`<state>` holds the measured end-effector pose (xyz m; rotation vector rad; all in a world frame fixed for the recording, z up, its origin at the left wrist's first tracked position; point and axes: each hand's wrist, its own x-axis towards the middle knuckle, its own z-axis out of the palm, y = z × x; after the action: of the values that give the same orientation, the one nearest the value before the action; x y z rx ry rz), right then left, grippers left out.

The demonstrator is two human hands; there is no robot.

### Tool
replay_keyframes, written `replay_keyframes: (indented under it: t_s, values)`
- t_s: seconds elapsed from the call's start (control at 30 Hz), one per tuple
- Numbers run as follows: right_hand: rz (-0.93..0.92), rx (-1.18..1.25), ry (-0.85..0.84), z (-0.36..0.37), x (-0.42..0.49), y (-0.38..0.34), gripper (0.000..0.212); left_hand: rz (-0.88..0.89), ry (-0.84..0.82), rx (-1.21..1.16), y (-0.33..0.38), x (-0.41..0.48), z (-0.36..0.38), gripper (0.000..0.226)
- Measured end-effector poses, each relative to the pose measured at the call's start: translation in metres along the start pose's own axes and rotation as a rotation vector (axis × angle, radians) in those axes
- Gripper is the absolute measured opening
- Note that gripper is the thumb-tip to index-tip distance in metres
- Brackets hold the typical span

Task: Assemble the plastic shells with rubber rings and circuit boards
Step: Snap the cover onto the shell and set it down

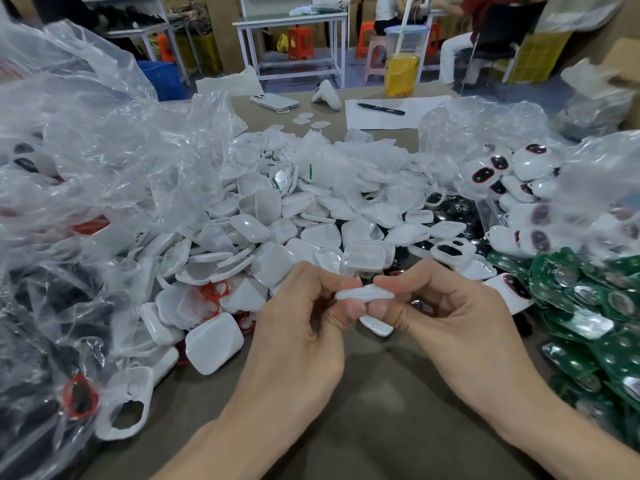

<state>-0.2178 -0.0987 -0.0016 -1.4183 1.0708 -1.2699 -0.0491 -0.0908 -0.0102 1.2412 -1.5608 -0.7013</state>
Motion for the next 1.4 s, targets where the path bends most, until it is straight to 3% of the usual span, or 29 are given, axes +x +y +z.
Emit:
replay_keyframes:
  t_s: [0.3,0.5,0.77,1.1,1.23,1.4]
  values:
    - [-0.108,0.027,-0.017,-0.004,0.002,-0.003,0.019,0.193,0.032,0.049,0.004,0.002,-0.004,0.008]
    - [-0.06,0.166,-0.091,-0.01,0.0,-0.008,0.04,0.349,-0.017,0.002,0.001,0.002,-0.008,0.014]
    - [-0.122,0.177,-0.106,-0.011,-0.001,-0.009,0.046,0.38,-0.017,0.053,-0.001,0.001,-0.009,0.013]
    - [-0.208,0.082,-0.072,-0.009,0.0,-0.005,0.049,0.307,-0.045,-0.049,-0.003,0.001,-0.006,0.022]
    - [-0.223,-0.018,-0.077,-0.012,0.0,-0.007,0.036,0.313,-0.059,-0.093,0.0,0.003,-0.005,0.03]
    - [-0.162,-0.048,-0.073,-0.014,-0.001,-0.005,0.025,0.292,-0.028,-0.035,0.003,0.002,-0.006,0.017]
